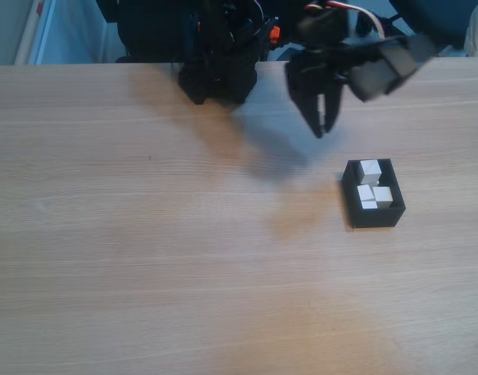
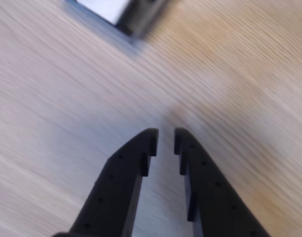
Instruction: Pick blocks and place them in the box.
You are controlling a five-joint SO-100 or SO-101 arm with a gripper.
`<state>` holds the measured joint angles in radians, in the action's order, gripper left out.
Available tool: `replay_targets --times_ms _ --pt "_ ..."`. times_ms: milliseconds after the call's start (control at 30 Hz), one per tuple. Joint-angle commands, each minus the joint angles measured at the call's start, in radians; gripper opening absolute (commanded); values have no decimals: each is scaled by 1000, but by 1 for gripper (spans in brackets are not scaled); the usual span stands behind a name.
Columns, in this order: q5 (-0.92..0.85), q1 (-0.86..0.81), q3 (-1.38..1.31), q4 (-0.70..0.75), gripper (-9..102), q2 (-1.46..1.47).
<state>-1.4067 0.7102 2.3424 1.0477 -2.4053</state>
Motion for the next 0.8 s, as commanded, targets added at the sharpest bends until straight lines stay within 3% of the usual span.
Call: replay_targets --times_ms 0,500,767 --pt "-49 -66 118 18 0 -202" --pt "-160 -377 612 187 0 -899" --pt "-75 -505 730 351 0 -1005"
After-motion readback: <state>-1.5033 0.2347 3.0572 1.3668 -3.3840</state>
